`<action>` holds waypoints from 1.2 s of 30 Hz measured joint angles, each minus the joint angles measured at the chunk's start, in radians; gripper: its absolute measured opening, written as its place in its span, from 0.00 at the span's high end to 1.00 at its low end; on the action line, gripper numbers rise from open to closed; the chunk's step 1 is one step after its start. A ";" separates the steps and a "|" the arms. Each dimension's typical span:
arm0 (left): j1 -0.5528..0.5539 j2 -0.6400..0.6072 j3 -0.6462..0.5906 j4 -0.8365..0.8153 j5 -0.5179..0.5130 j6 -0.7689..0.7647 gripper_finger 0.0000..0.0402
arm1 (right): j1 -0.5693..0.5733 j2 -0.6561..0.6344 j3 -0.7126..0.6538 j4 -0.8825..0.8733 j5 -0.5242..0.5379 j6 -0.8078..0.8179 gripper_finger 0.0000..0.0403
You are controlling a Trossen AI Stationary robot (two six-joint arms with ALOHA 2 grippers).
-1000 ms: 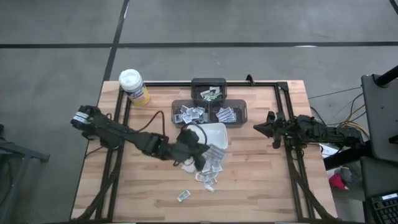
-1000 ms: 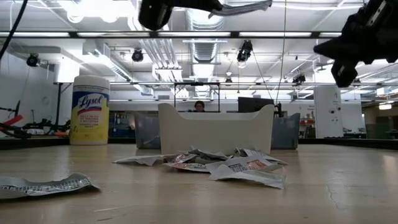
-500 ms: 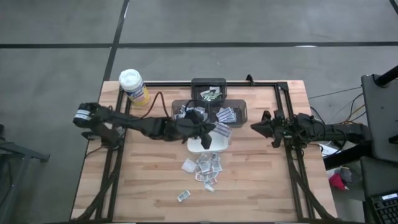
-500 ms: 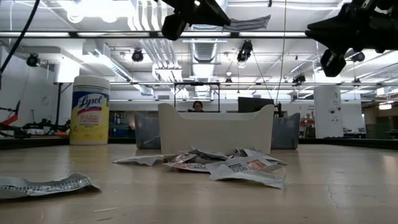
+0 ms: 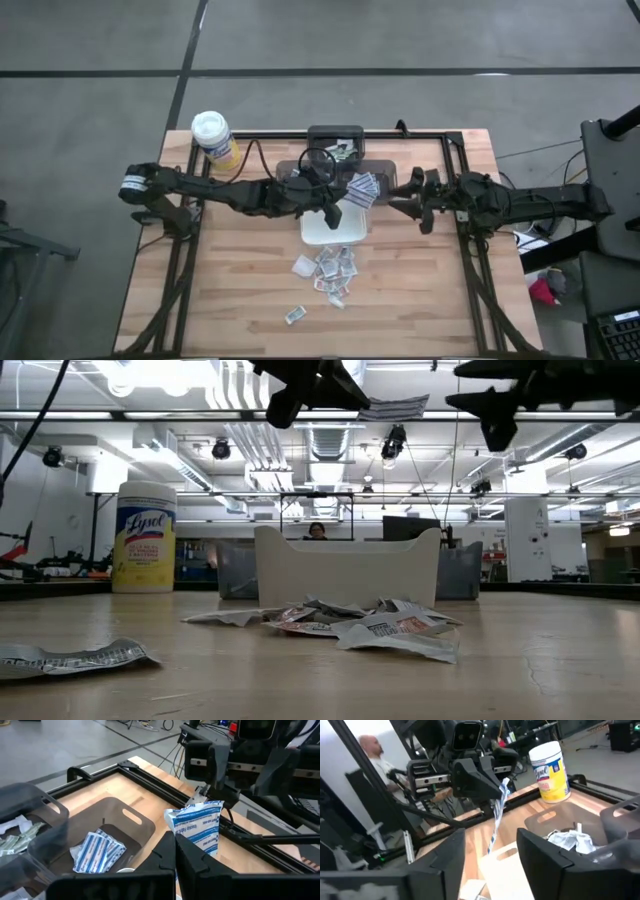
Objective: Pick & Place First Aid Supplies
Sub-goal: Put the blue bandage into the right black bin
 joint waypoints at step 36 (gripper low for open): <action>-0.001 0.000 0.001 -0.106 -0.001 0.101 1.00 | -0.040 0.619 0.699 -0.780 -0.003 -0.280 0.38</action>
